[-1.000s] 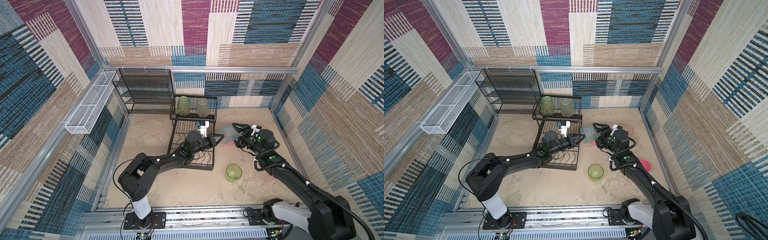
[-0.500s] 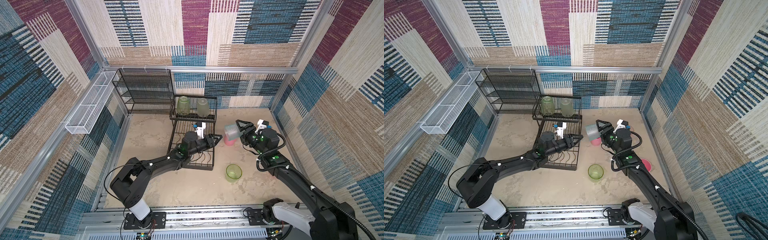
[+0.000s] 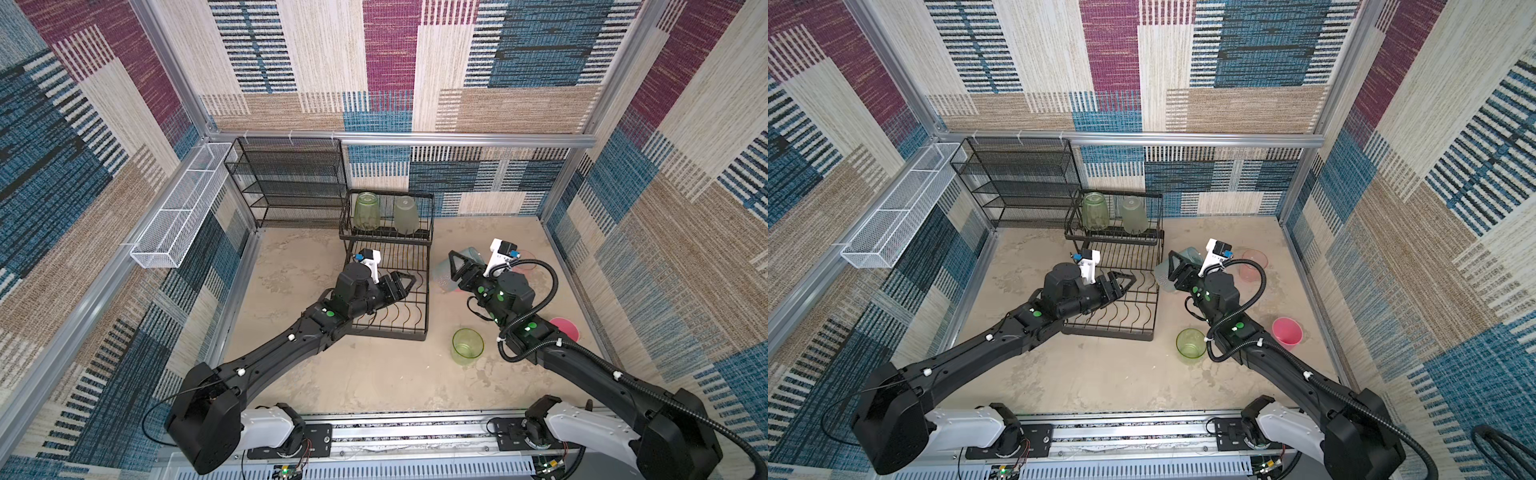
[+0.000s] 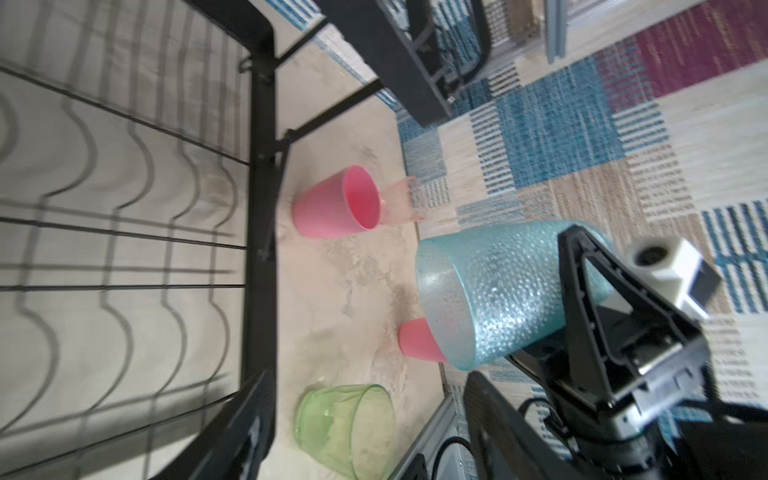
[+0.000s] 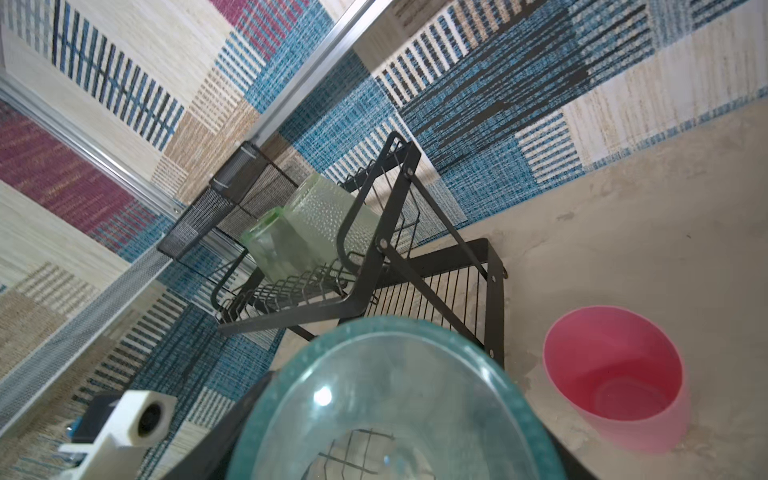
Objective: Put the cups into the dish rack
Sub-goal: 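Open and withdraw the left gripper while the right gripper carries the cup to the rack, then lower the teal cup into the rack's lower tier with the right gripper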
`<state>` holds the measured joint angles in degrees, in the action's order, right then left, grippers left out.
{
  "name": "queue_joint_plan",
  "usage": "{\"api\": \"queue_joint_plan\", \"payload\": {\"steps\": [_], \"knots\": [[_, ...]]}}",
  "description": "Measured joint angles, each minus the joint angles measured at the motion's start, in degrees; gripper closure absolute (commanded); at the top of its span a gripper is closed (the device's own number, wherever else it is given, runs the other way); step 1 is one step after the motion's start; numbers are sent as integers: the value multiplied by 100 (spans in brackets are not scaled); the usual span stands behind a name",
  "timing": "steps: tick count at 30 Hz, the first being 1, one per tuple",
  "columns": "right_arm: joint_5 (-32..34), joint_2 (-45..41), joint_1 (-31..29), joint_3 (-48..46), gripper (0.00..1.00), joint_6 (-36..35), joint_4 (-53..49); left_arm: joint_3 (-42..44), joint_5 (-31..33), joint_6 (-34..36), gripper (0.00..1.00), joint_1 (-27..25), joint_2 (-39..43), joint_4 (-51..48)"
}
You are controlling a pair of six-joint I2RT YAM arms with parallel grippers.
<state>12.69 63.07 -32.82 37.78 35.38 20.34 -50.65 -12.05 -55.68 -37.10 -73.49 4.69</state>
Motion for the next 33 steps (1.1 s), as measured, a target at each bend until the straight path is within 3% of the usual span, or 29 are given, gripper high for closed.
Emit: {"api": "queue_joint_plan", "payload": {"steps": [11,33], "knots": [[1043,1690,-1154,50,34,-1742,1178,170,286,354,19,1182,1272,-1923],[1600,4221,-1281,1263,33,-2758,2728,140,413,1145,18,1961,2175,-3112]]}}
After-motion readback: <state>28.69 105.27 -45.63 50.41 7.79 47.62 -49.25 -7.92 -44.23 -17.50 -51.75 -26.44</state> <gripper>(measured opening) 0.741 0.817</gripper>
